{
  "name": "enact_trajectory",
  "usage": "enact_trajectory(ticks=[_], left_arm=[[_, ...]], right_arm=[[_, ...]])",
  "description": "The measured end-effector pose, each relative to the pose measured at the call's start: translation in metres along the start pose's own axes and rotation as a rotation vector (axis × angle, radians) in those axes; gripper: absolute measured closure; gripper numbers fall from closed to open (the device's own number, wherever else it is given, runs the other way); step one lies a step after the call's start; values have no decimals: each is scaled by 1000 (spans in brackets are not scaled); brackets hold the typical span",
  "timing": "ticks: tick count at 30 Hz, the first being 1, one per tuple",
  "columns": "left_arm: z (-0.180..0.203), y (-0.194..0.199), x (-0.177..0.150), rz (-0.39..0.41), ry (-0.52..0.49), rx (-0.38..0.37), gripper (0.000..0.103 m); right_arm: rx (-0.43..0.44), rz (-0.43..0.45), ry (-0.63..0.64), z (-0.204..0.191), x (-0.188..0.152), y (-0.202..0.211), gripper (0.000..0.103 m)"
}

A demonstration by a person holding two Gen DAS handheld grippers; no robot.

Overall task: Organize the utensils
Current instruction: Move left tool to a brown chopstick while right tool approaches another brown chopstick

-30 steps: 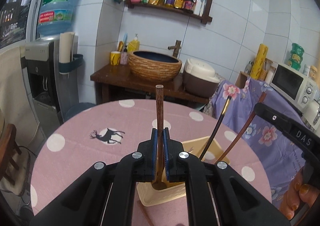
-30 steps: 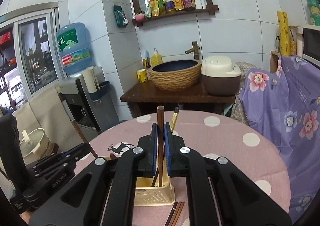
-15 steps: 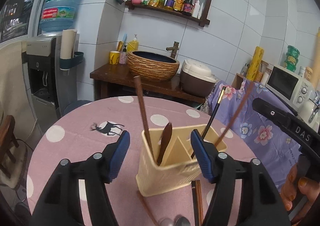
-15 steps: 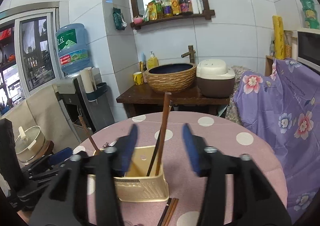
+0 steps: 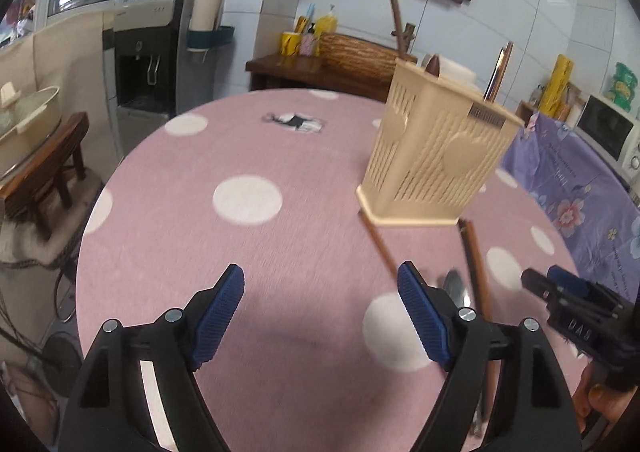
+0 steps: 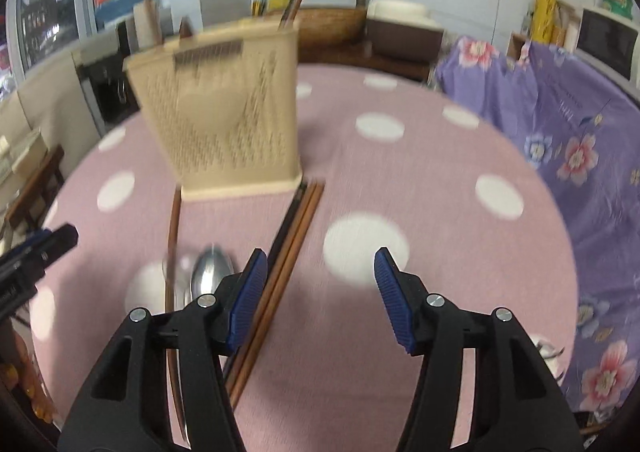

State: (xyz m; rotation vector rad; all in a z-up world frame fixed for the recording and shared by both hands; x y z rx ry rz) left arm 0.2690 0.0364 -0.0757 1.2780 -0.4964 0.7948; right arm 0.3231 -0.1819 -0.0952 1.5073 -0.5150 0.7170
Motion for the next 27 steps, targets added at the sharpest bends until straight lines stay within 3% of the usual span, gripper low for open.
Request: enact_trajectory(ticks=[6,13,16,20,27], left_arm=[[-2,0,-19,-35,-6,5,25],[4,4,-25,-35,-25,-6,24],[3,4,-28,-41,-30,-5,24],[3,1,-31,-52,-19,-4,24],[20,-9,-26,-68,-50,-31,24]], right_arm=[[4,-75,5,-14,-37,-18,47],[-18,-95,4,-11,-42,-17,46],[-112,-87,-18,14,-44,-11,46],[-28,-74,-120,30,-45,-3,46],[-6,-62,-96,18,-40,-8,46]])
Point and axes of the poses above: each gripper's, at about its wrist camera, not at the fingertips, and y roughly against the way its jaws point, z to its right, x to its top, the point moved 9 cm from there along -y, roughly the way its jaws point, and after that the axes turned 3 degrees about y, right-handed, at the moved point
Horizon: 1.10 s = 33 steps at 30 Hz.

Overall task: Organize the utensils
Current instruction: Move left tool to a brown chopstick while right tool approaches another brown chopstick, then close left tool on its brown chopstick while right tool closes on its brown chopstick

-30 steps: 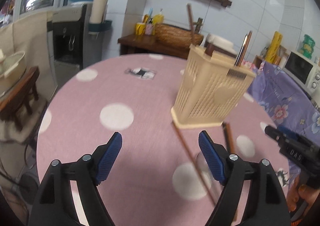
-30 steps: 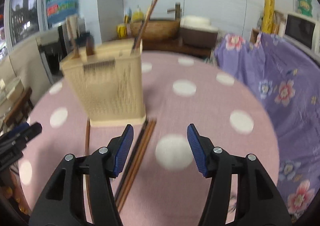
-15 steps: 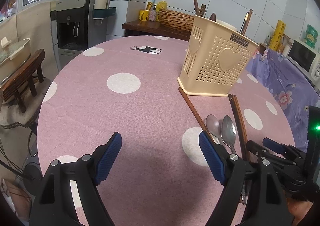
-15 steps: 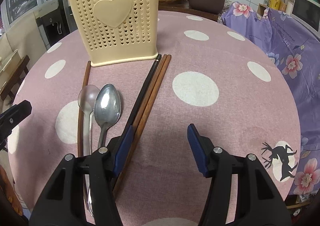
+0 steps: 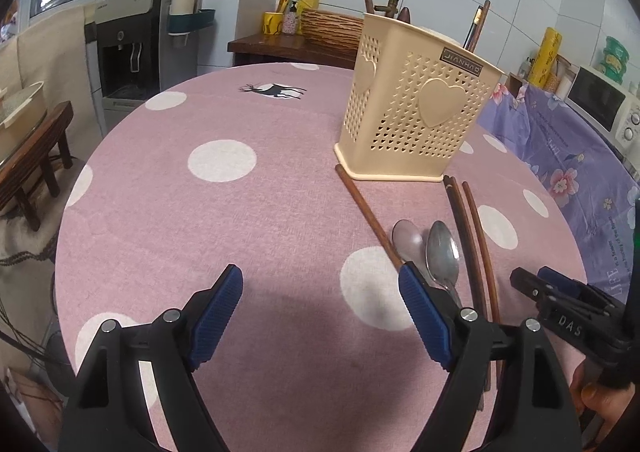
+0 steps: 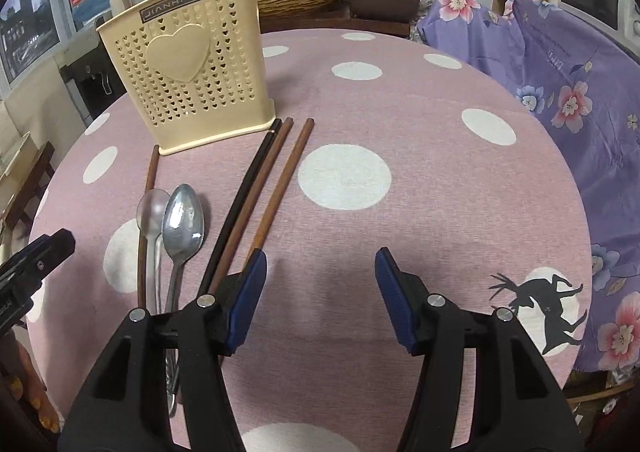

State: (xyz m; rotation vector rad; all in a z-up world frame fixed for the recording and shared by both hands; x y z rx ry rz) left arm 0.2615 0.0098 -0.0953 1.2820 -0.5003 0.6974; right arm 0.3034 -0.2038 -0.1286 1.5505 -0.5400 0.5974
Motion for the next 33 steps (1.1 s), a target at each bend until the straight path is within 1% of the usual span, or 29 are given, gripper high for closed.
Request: enact_trajectory(ticks=[2,4,5,7,10,13,15,18,20,22,24,26,28,33], left_arm=[[5,-7,6,-16,10,-19,30],[11,-16,13,-40,22,-39,44],[15,-21,17,-52,24,-47,47],[23,-34,25,-77,21,-55,58],[32,-55,34,-119,35,-60,64],[38,-74,36,-153,20,-28,69],[39,-83,34,-175,21,-19,72],[41,-87,34,-159,-17,17,76],[39,-85,33,-158,-16,25,80],[36,-84,33,-157,-23,30,87],[33,-83,31,-157,-40,29,91],[32,-82,32,-161,-49,24,91],[32,-83,32,-168,-55,23,91],[33,-86,33,-170,-55,22,91]], right_arm=[[3,9,0,-3,0,0,46],[3,13,8,-7,1,0,46],[0,16,11,-7,1,1,46],[-4,23,13,-7,2,2,46],[-11,28,8,-2,2,3,46],[-14,30,-1,4,3,4,46],[-16,31,-3,7,4,4,46],[-16,33,5,10,9,3,46],[4,30,-3,10,16,0,46],[17,27,-6,9,24,-4,46],[34,18,-7,5,33,-10,46],[56,0,-9,0,43,-19,47],[55,-21,-5,-5,51,-31,50],[34,-72,-18,-8,62,-59,61]])
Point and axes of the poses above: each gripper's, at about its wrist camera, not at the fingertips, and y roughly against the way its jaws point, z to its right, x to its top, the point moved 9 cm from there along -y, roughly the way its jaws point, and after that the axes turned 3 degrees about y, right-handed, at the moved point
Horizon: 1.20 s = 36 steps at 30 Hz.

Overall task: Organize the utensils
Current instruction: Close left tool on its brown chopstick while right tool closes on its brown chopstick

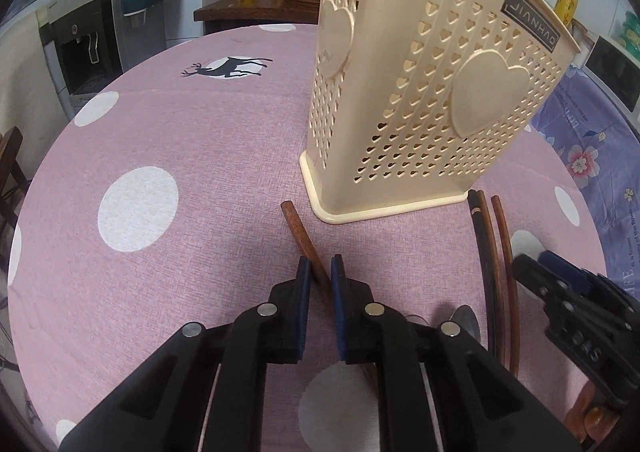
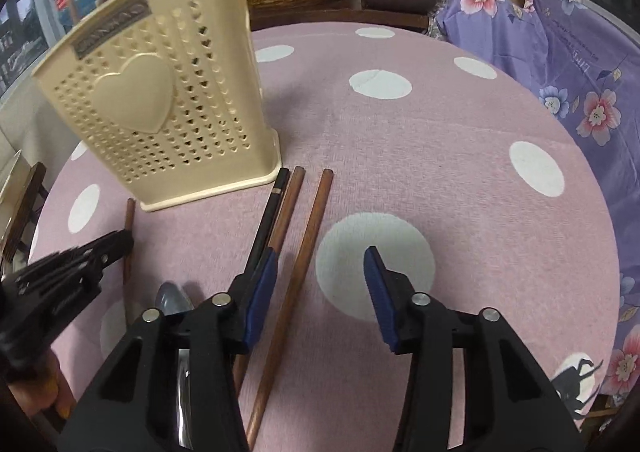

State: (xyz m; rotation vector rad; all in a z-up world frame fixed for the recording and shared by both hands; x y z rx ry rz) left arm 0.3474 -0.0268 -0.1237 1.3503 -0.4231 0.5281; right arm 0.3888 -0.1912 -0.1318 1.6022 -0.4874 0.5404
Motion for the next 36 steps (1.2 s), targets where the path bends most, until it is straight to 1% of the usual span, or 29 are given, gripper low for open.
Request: enact_trajectory(ticks=[3,6,8,14,19,21,25,27,32,36], left_arm=[[1,-1,0,4,1,8,91],[1,-3,2,9,7,11,91],[3,0,-1,16,7,13,91],[7,5,-8,28,10,18,91],[9,5,-9,39,-4,33,91],[10,4,-7,41,-9,33,91],[12,3,-7,44,-32,48,91],[12,2,-5,48,-48,52,91],[9,2,-2,36,-43,45,92],[9,0,0,36,-45,49,92]], right_arm=[[-25,-16,-9,-1,4,-12,68],[-70,2,6,-2,9,-16,74],[-81,7,0,-1,12,-19,76],[-108,23,9,-2,16,-24,78],[-101,28,9,-2,16,-24,80],[-100,28,10,-3,17,-24,86],[-92,27,-2,-2,19,-25,92],[-84,27,-6,-2,20,-26,93],[-61,26,-26,0,22,-27,94],[-61,27,-19,-1,23,-28,94]])
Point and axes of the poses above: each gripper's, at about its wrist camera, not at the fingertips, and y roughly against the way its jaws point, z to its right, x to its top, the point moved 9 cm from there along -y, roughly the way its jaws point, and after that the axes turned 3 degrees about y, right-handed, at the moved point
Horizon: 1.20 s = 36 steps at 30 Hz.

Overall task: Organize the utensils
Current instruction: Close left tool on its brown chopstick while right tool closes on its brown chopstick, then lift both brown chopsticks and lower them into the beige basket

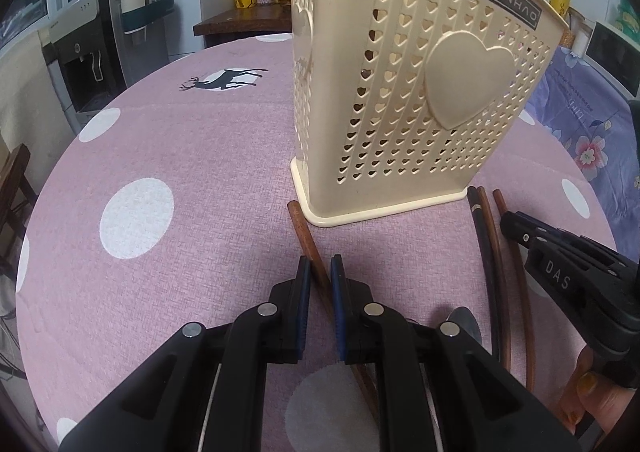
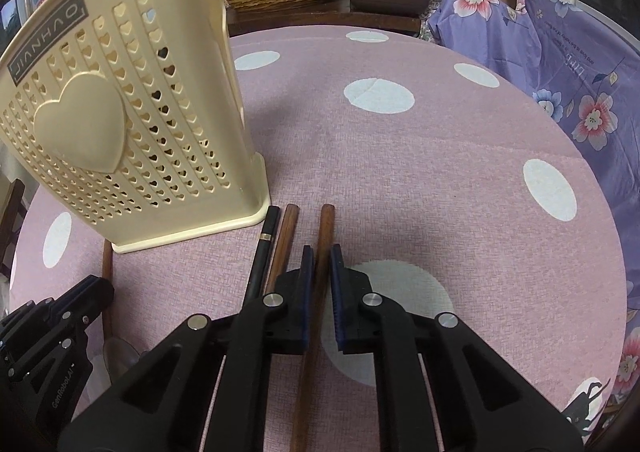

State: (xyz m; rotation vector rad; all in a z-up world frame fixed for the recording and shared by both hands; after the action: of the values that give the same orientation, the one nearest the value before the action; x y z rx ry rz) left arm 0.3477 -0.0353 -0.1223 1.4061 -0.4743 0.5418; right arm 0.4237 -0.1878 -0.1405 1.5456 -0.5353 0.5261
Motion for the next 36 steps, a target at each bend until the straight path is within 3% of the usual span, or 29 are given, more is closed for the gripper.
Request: enact_trajectory(ticks=[14,18,20,25,28,30,32,33,34,36], left_arm=[[-6,6,0,21,61,-64,94],[-11,21,3,53,79,-96,96],[-13,31,5,71,82,-108,102],[-22,61,13,130,94,-137,102],[-21,60,14,105,77,-142,101],[-22,53,12,93,72,-108,101],[-23,43,8,64,64,-79,96],[-23,39,5,47,63,-74,86],[-25,35,2,37,66,-62,69],[-26,28,-2,35,64,-32,51]], right_arm=[[58,12,-39,4,-2,6,95],[88,43,-51,7,-1,20,95],[104,62,-55,8,-1,29,95],[144,136,-53,13,5,63,95],[150,148,-48,13,7,74,95],[146,155,-40,11,8,77,95],[151,155,-37,10,6,78,95],[154,151,-38,9,4,78,95],[153,149,-38,9,3,77,95],[149,144,-38,10,1,75,95]])
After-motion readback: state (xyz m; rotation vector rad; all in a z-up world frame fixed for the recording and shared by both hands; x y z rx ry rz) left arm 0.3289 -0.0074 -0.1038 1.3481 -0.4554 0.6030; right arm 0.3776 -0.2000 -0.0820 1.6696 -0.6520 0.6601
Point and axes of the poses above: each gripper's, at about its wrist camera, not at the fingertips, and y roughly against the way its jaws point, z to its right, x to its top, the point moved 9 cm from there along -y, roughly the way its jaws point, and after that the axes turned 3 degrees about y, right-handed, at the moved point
